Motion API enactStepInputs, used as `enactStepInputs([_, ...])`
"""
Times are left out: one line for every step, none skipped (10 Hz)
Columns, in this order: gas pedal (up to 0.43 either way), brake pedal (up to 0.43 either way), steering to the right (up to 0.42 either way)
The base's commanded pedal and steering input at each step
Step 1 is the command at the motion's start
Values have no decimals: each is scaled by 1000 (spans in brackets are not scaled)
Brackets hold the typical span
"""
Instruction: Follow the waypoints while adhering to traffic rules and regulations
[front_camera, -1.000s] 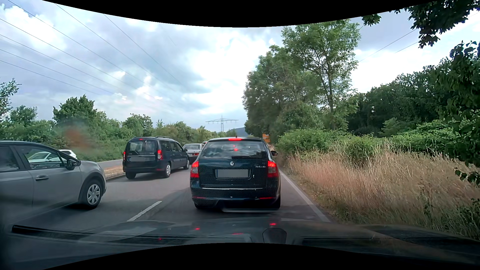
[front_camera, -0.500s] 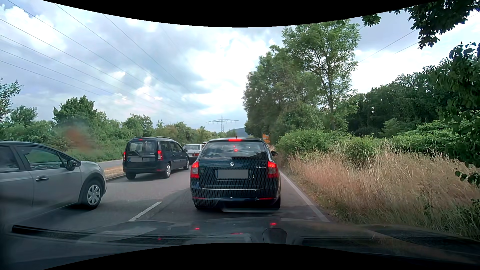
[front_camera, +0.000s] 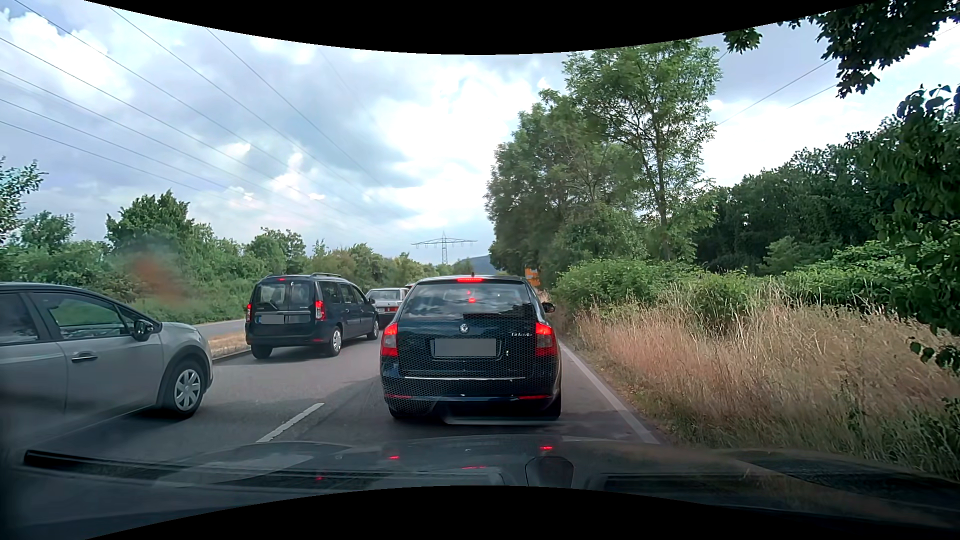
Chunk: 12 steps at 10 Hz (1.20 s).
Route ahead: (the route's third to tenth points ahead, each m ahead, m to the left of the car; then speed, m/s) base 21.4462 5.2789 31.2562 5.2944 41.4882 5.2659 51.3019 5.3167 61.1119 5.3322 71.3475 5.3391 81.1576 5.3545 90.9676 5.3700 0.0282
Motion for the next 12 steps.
enactStepInputs([0, 220, 1])
enactStepInputs([0, 220, 1])
enactStepInputs([0, 220, 1])
enactStepInputs([0, 220, 1])
enactStepInputs([0, 220, 1])
enactStepInputs([0, 220, 1])
enactStepInputs([0, 220, 1])
enactStepInputs([0, 220, 1])
enactStepInputs([0, 220, 1])
enactStepInputs([0, 220, 1])
enactStepInputs([0, 220, 1])
enactStepInputs([0, 220, 1])
